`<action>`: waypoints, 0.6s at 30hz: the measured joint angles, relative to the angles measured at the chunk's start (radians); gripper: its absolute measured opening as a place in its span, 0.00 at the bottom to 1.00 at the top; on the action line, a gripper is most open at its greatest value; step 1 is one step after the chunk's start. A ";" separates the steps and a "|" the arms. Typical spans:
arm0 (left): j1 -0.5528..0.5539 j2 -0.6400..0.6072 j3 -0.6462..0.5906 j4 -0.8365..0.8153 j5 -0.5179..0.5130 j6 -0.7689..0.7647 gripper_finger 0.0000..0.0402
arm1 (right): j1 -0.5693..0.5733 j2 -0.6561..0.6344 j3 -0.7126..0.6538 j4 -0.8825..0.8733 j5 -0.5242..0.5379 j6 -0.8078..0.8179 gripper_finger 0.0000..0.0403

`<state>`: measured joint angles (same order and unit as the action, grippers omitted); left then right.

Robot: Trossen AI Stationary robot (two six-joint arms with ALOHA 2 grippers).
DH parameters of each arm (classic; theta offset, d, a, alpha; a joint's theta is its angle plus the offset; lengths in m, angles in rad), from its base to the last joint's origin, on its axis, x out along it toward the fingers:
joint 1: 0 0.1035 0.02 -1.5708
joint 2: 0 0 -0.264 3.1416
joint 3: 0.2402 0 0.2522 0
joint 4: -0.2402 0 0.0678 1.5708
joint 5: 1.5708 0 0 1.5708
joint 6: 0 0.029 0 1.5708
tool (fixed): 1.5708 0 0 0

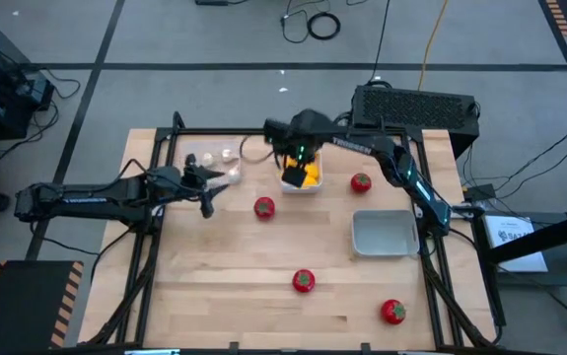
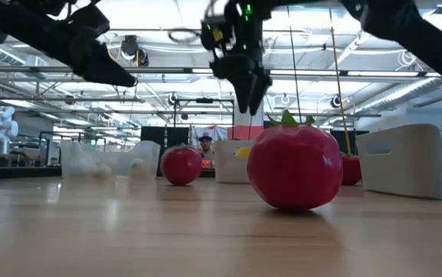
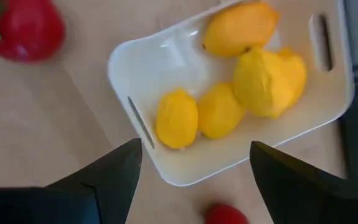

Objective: Sort produce into baskets
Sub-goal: Put the tomato into the gray bin

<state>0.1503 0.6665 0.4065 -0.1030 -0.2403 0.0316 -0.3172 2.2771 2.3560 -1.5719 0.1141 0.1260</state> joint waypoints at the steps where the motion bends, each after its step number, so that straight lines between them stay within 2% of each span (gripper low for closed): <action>1: 0.000 0.022 0.000 0.027 0.045 0.000 0.45 | 0.026 -0.004 0.000 0.000 0.042 -0.003 0.72; 4: -0.003 0.105 0.000 0.101 0.154 0.001 0.45 | 0.104 -0.030 -0.001 0.001 0.170 -0.001 0.72; 8: -0.003 0.231 0.000 0.191 0.184 0.004 0.45 | 0.206 -0.110 -0.001 0.000 0.291 0.030 0.72; 14: -0.015 0.401 0.000 0.248 0.184 0.126 0.45 | 0.344 -0.234 -0.001 0.000 0.356 0.193 0.72; 18: -0.042 0.490 0.000 0.360 0.192 0.191 0.45 | 0.450 -0.294 0.001 0.000 0.413 0.313 0.72</action>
<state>0.1083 1.1568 0.4065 0.2567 -0.0481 0.2230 0.1323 1.9828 2.3573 -1.5715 0.5275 0.4392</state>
